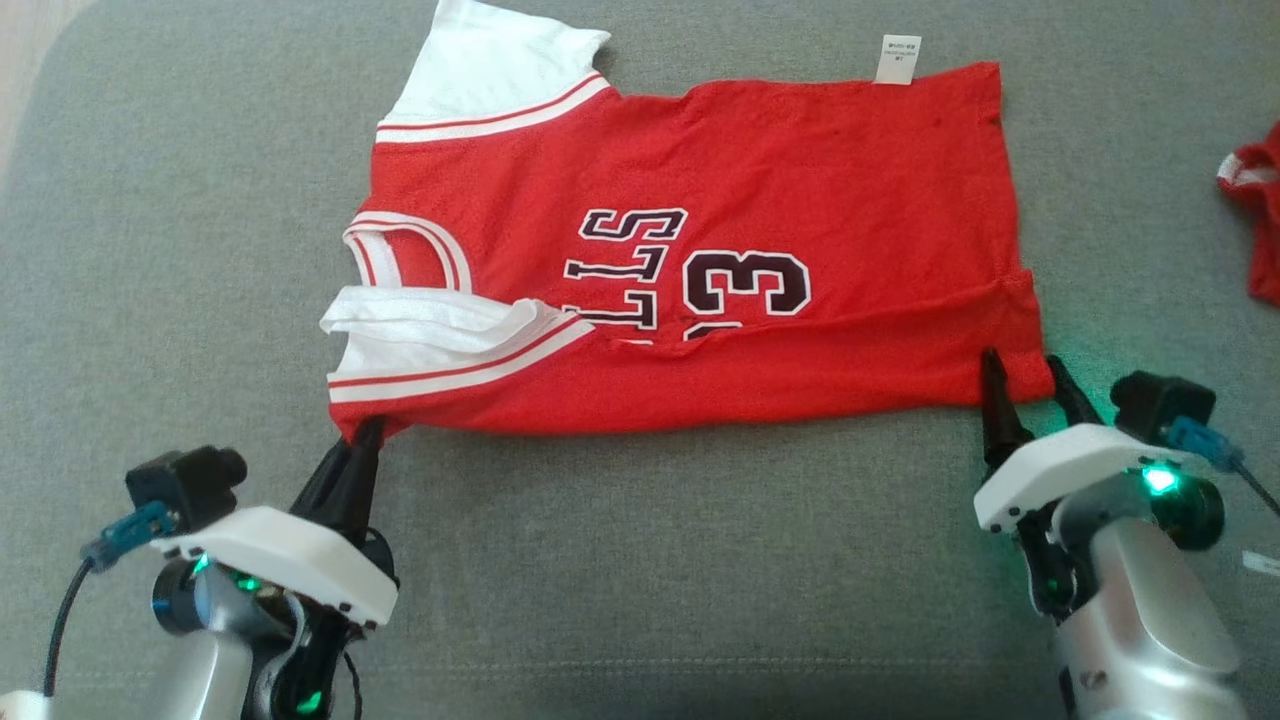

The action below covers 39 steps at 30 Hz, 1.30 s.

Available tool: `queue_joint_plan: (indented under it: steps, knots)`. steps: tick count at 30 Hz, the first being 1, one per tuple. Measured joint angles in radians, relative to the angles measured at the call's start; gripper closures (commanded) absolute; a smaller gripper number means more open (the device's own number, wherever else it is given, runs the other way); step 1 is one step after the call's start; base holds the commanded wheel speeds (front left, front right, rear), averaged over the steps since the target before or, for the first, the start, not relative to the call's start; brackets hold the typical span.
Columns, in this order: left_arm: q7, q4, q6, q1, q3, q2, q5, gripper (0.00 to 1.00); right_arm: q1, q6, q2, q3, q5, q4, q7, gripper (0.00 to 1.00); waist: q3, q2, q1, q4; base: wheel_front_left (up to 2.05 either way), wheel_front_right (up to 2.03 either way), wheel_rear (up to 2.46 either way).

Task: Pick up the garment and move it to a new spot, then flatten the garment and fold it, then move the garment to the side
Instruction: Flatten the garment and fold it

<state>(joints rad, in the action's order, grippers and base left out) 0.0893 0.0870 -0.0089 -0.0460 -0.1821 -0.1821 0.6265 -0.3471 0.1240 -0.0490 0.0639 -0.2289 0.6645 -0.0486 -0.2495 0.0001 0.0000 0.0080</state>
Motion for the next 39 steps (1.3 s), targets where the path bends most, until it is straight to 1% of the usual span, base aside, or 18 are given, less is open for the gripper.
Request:
queue_joint_plan:
  steps: [1, 2, 3, 4, 5, 10, 14, 19, 28, 31, 34, 35, 36, 37, 38, 39]
  knots:
    - [0.000, -0.007, 0.002, 0.003, 0.000, 0.000, -0.001, 1.00, -0.007, 0.000, -0.002, -0.009, -0.013, 0.005, 0.007, 0.25, -0.001, 0.0000, 0.0000, 0.001, 0.00, 0.00, 0.00]
    - [0.000, -0.014, 0.002, 0.003, 0.000, 0.000, -0.001, 1.00, -0.013, 0.000, -0.003, -0.019, -0.027, 0.011, 0.007, 0.50, -0.002, 0.0000, 0.0000, 0.001, 0.00, 0.00, 0.00]
    - [0.000, -0.014, 0.002, 0.003, 0.000, 0.000, -0.001, 1.00, -0.013, 0.000, -0.003, -0.019, -0.027, 0.011, 0.007, 0.61, -0.002, 0.0000, 0.0000, 0.001, 0.00, 0.00, 0.00]
    - [0.000, -0.020, 0.002, 0.003, -0.001, 0.000, -0.001, 1.00, -0.017, 0.000, -0.004, -0.027, -0.041, 0.015, 0.015, 0.78, -0.001, 0.0000, 0.0000, 0.001, 0.00, 0.00, 0.00]
    - [0.000, -0.025, 0.002, 0.003, -0.001, 0.000, -0.001, 1.00, -0.020, 0.000, -0.004, -0.035, -0.056, 0.018, 0.017, 1.00, 0.000, 0.0000, 0.0000, 0.001, 0.00, 0.00, 0.00]
    - [0.000, -0.061, 0.011, 0.003, -0.002, -0.002, -0.001, 1.00, -0.023, 0.000, -0.003, -0.052, -0.100, 0.017, 0.034, 1.00, 0.009, 0.0000, 0.0000, -0.004, 0.00, 0.00, 0.00]
    - [0.000, -0.098, 0.014, 0.003, -0.002, -0.011, -0.002, 1.00, -0.023, 0.000, -0.002, -0.048, -0.124, -0.042, 0.060, 1.00, 0.019, 0.0000, 0.0000, -0.010, 0.00, 0.00, 0.00]
    - [0.013, -0.158, 0.012, 0.025, -0.012, -0.030, -0.010, 1.00, 0.017, 0.000, -0.002, -0.035, -0.146, -0.186, 0.138, 1.00, 0.030, 0.0000, 0.0000, -0.014, 0.00, 0.00, 0.00]
    - [0.075, -0.287, 0.019, 0.217, -0.033, -0.091, -0.018, 1.00, 0.306, 0.000, 0.004, 0.030, -0.154, -0.518, 0.306, 1.00, 0.026, 0.0000, 0.0000, -0.031, 0.00, 0.00, 0.00]
    - [0.091, -0.311, 0.030, 0.282, -0.036, -0.095, -0.006, 1.00, 0.384, 0.000, 0.005, 0.061, -0.154, -0.607, 0.353, 1.00, 0.024, 0.0000, 0.0000, -0.041, 0.00, 0.00, 0.00]
    - [0.091, -0.295, 0.036, 0.290, -0.037, -0.091, 0.003, 1.00, 0.400, 0.000, 0.006, 0.059, -0.171, -0.620, 0.367, 1.00, 0.023, 0.0000, 0.0000, -0.047, 0.00, 0.00, 0.00]
    - [0.094, -0.280, 0.036, 0.289, -0.041, -0.088, 0.009, 1.00, 0.400, 0.000, 0.007, 0.058, -0.176, -0.619, 0.367, 0.82, 0.024, 0.0000, 0.0000, -0.048, 0.00, 0.00, 0.00]
    - [0.094, -0.264, 0.035, 0.289, -0.045, -0.084, 0.010, 0.67, 0.399, 0.000, 0.007, 0.058, -0.176, -0.613, 0.367, 0.34, 0.027, 0.0000, 0.0000, -0.049, 0.00, 0.00, 0.00]
    - [0.094, -0.248, 0.035, 0.289, -0.049, -0.080, 0.010, 0.11, 0.399, 0.000, 0.007, 0.058, -0.176, -0.604, 0.365, 0.01, 0.030, 0.0000, 0.0000, -0.050, 0.00, 0.00, 0.00]
    - [0.092, -0.233, 0.035, 0.289, -0.053, -0.076, 0.010, 0.00, 0.400, 0.000, 0.007, 0.059, -0.176, -0.596, 0.364, 0.00, 0.034, 0.0000, 0.0000, -0.051, 0.00, 0.00, 0.00]
    - [0.089, -0.222, 0.035, 0.289, -0.057, -0.073, 0.010, 0.00, 0.400, 0.000, 0.007, 0.059, -0.176, -0.587, 0.361, 0.00, 0.038, 0.0000, 0.0000, -0.052, 0.00, 0.00, 0.00]
